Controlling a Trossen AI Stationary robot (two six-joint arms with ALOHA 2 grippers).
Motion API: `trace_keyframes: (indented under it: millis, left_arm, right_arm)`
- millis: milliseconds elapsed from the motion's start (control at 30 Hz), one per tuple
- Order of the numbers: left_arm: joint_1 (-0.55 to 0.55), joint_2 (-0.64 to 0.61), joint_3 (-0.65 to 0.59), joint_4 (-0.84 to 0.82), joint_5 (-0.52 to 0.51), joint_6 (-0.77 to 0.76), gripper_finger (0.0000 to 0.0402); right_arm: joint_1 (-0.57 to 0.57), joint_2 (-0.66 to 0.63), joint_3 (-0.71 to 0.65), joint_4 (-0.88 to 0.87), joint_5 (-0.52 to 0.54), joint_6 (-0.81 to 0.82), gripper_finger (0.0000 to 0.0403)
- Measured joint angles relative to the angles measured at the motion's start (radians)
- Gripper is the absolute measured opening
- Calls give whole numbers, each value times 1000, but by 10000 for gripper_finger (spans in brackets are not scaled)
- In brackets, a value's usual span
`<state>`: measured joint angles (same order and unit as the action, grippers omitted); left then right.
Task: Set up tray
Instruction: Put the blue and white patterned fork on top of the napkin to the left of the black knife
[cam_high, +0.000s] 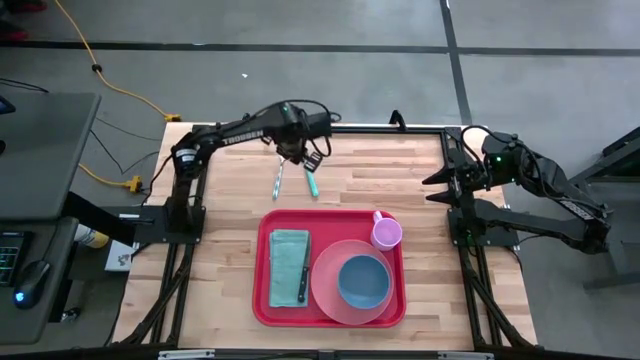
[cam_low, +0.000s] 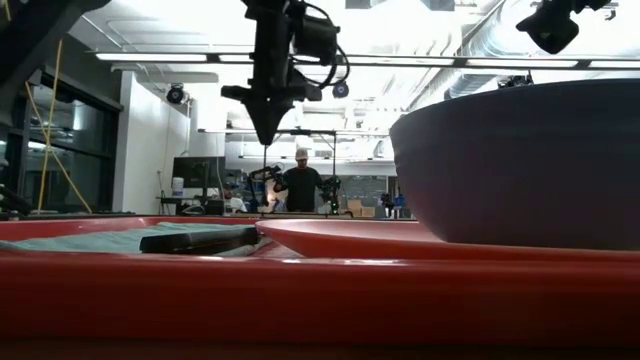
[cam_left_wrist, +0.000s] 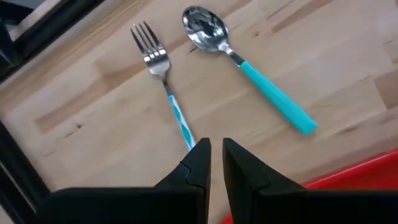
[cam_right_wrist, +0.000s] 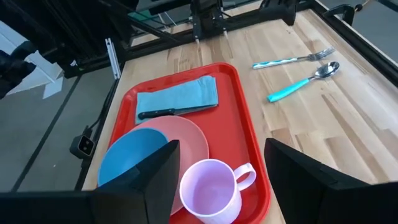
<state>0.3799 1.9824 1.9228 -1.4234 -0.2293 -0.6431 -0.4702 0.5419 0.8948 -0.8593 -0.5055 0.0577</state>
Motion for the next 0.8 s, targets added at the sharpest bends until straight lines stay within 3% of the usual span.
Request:
trace_keyframes:
  millis: [200,367,500,667,800]
  left_arm:
    - [19,-51,-17,12,37,82,69]
    - [19,-188,-137,110,42,63,69]
    - [7,-377,-326,248,31,-8,69]
    - [-63,-613,-668,490,-9,-166,69]
    - [-120,-688,-910,708,8,-351,69]
  right_arm:
    - [0,0,0,1,0,17,213]
    - [0,0,0,1,3,14,213]
    - [0,0,0,2,3,10,213]
    - [0,0,0,2,5,-5,213]
    - [0,0,0,7,6,-14,213]
